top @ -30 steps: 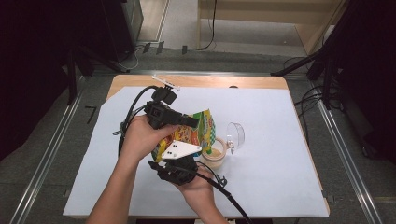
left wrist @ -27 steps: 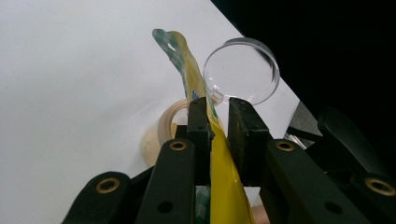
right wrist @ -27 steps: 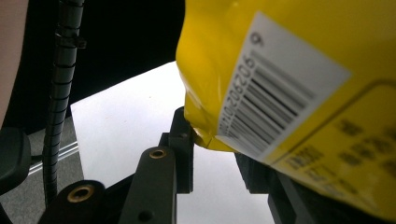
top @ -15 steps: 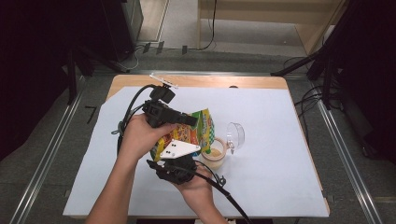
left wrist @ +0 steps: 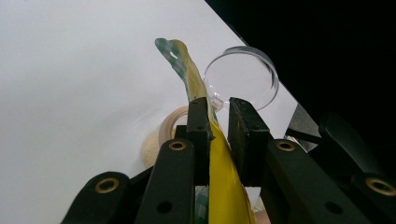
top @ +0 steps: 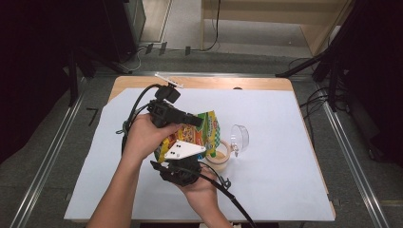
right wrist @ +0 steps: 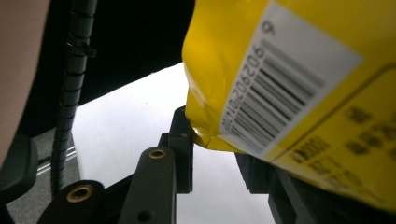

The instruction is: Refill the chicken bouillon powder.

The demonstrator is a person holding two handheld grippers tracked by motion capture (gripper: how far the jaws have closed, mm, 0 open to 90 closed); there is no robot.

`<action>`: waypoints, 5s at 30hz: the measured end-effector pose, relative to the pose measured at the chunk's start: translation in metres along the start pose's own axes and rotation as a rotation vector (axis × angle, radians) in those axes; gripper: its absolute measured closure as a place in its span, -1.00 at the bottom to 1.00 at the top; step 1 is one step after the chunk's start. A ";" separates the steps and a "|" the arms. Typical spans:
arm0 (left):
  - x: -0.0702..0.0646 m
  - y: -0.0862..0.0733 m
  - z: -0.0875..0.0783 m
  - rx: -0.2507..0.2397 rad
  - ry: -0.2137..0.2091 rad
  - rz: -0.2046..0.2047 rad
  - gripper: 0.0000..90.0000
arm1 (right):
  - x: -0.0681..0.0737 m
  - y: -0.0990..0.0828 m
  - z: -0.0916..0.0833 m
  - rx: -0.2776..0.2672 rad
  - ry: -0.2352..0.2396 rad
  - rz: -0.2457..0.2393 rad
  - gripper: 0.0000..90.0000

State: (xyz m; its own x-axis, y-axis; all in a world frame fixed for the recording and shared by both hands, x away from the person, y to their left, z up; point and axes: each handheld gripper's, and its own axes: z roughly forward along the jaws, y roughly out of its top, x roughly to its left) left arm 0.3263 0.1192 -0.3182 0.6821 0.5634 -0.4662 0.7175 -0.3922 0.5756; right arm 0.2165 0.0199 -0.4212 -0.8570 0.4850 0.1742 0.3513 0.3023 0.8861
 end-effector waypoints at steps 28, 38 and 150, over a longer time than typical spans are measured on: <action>-0.001 0.003 0.008 0.017 -0.001 0.013 0.74 | 0.000 -0.002 -0.003 0.000 -0.016 0.010 0.57; 0.000 0.003 0.007 -0.010 -0.019 0.013 0.73 | -0.001 -0.002 -0.005 0.006 -0.035 -0.017 0.57; 0.007 0.004 0.006 -0.018 -0.003 0.005 0.71 | -0.003 0.003 -0.001 0.027 -0.017 -0.021 0.56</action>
State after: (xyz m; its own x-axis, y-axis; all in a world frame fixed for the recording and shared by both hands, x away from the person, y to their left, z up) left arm 0.3344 0.1173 -0.3232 0.6861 0.5590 -0.4656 0.7115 -0.3822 0.5896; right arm 0.2195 0.0185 -0.4191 -0.8576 0.4926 0.1483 0.3437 0.3342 0.8776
